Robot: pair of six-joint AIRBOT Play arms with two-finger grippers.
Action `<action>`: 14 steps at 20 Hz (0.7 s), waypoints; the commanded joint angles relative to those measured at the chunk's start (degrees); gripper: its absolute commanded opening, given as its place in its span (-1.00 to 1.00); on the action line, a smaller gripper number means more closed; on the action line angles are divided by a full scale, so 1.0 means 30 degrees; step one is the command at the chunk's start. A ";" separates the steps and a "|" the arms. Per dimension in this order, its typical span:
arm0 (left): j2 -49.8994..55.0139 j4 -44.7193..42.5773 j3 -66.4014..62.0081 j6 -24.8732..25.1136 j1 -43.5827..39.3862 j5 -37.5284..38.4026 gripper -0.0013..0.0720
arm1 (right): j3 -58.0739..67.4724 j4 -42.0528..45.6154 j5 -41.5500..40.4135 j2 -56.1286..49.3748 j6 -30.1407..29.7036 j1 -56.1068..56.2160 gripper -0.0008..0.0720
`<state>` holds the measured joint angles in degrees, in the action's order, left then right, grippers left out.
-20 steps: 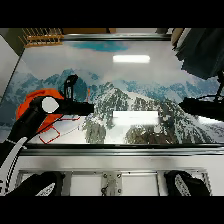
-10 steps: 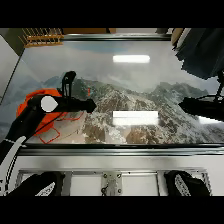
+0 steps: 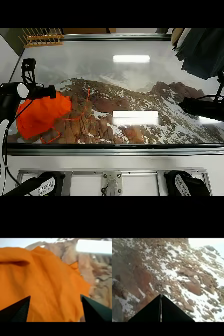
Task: Fold the clothes and pants, and hang the long-sleeved shirts on hangers.
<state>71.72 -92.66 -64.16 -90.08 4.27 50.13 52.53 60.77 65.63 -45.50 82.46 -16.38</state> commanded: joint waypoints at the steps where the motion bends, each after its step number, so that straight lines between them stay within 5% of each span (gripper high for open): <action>1: 0.2688 -0.0590 -0.0117 -0.0270 0.1231 0.0182 0.96 | -0.0007 0.0000 0.0007 -0.0015 0.0007 0.0015 -0.94; 6: 0.5333 -0.0619 -0.0117 -0.0889 0.0255 0.0743 0.96 | -0.0007 0.0000 0.0007 -0.0015 0.0007 0.0015 -0.94; 7: 0.5472 -0.0743 -0.0117 -0.1246 0.0029 0.0860 0.48 | -0.0007 0.0000 0.0007 -0.0015 0.0007 0.0015 -0.94; 9: 0.5268 -0.0721 -0.0270 -0.1319 -0.0430 0.1158 -0.88 | -0.0007 0.0000 0.0007 -0.0015 0.0007 0.0015 -0.94; 14: 0.2353 -0.0532 -0.4503 -0.1064 -0.3330 0.2091 -0.93 | -0.0007 0.0000 0.0007 -0.0015 0.0007 0.0015 -0.94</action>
<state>82.87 -94.63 -71.29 -93.60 -0.99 55.18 52.53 60.77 65.65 -45.50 82.46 -16.38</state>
